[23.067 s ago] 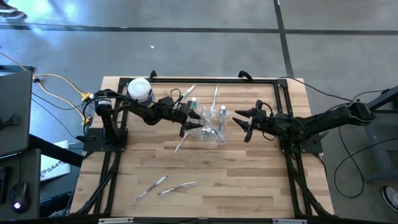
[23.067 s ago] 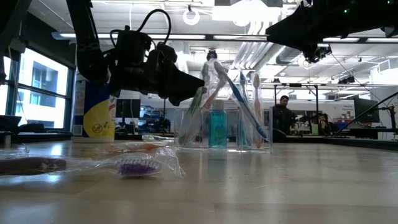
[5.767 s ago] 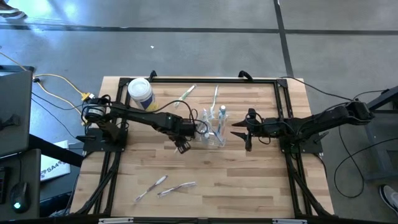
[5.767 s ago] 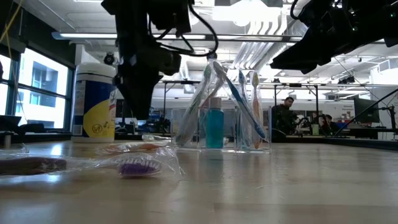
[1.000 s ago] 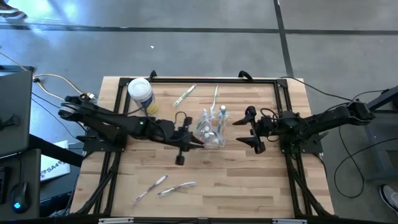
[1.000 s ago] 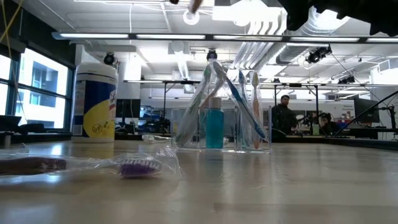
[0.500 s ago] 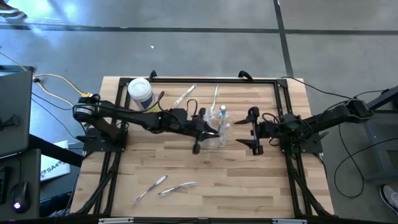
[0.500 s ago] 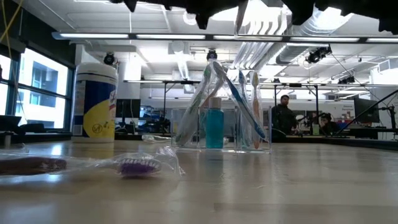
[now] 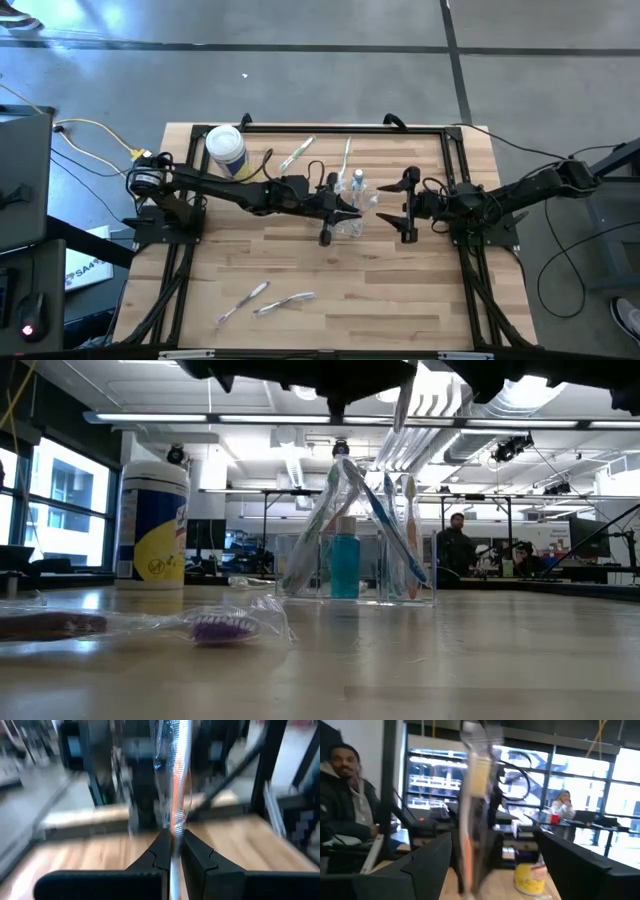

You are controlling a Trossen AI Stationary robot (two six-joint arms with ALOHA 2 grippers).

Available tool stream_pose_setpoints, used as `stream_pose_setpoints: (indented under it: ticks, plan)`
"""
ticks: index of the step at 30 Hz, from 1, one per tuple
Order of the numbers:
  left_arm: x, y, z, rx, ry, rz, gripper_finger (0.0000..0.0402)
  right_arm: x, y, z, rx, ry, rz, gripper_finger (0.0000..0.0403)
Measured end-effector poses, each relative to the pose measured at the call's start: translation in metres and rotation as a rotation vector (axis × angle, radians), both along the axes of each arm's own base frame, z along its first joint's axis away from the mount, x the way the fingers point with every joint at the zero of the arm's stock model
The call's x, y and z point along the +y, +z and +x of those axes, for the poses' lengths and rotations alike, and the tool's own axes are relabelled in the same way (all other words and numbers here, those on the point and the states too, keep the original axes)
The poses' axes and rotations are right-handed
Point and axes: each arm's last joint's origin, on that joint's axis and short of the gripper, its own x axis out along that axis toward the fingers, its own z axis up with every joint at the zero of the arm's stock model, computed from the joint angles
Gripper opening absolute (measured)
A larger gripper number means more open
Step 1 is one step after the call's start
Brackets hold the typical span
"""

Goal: Pick & Place toothbrushing station
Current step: Put the orange toothbrush into the right section of the transparent bin

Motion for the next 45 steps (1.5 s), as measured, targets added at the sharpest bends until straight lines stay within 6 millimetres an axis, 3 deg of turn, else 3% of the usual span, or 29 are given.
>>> stream_pose_setpoints:
  ticks: [7,22,29,38,45]
  plan:
    - [-0.001,0.002,0.02,-0.006,0.002,0.004,0.0015,0.001,0.0,0.0,0.001,0.032,0.004,0.0294]
    - [0.004,-0.005,0.04,0.043,0.013,0.003,0.0015,0.002,-0.002,0.0,0.018,0.061,-0.003,0.0284]
    - [0.006,-0.005,0.04,0.042,0.018,0.002,0.0015,0.003,-0.004,0.001,0.034,0.1,-0.03,0.02]
    - [0.006,-0.005,0.04,0.044,0.021,0.002,0.0015,0.003,-0.004,0.001,0.033,0.092,-0.076,0.0022]
    - [0.006,-0.007,0.039,0.072,0.021,0.004,0.0027,0.003,-0.004,0.001,0.039,0.082,-0.094,0.0015]
